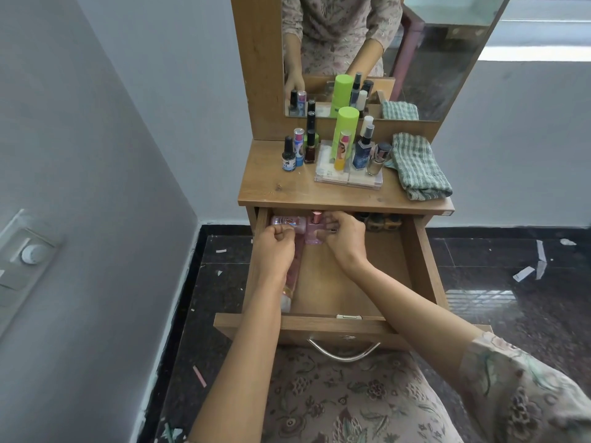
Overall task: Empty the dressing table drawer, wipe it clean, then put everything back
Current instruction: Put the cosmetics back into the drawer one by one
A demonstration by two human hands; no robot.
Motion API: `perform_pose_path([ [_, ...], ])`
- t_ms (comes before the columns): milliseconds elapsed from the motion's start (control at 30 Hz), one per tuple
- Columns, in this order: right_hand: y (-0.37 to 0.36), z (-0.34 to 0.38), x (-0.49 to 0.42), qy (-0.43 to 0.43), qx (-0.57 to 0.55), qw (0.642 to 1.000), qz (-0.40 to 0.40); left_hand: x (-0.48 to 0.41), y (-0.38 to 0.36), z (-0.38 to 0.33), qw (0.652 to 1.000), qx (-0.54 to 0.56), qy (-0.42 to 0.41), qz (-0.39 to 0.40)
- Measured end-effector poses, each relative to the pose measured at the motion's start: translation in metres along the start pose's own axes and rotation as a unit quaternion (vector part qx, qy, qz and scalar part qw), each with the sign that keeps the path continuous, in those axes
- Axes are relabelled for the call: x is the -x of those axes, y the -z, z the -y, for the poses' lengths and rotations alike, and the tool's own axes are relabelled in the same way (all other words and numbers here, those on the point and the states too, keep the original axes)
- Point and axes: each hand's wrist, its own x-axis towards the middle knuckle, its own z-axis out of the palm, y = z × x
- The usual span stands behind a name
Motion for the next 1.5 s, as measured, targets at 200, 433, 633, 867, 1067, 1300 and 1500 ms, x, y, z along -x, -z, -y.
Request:
perform_pose_path([
  [200,0.017,0.017,0.008,-0.055,0.125,0.989,0.064,0.002,0.002,0.0,1.0,0.002,-0.002,0.002],
  [433,0.058,0.12,-0.006,0.171,0.263,0.948,0.051,0.001,0.001,-0.001,1.0,0.002,-0.019,0.002],
  [633,0.05,0.162,-0.089,0.306,0.323,0.894,0.049,0.003,0.003,-0.001,0.999,-0.016,-0.034,0.005],
  [867,0.04,0.168,-0.12,0.299,0.394,0.862,0.112,0.002,0.001,-0.001,0.998,-0.032,-0.055,0.015],
  [1067,0.026,0.169,-0.112,0.324,0.465,0.813,0.134,0.001,0.0,0.0,0.998,-0.035,-0.055,0.017],
  [1300,0.027,0.166,-0.109,0.385,0.429,0.809,0.121,0.002,0.001,-0.001,0.997,-0.042,-0.056,0.02],
  [1500,0.056,0.153,-0.068,0.294,0.079,0.944,0.129,-0.001,0.0,-0.001,0.997,0.047,-0.032,0.047],
])
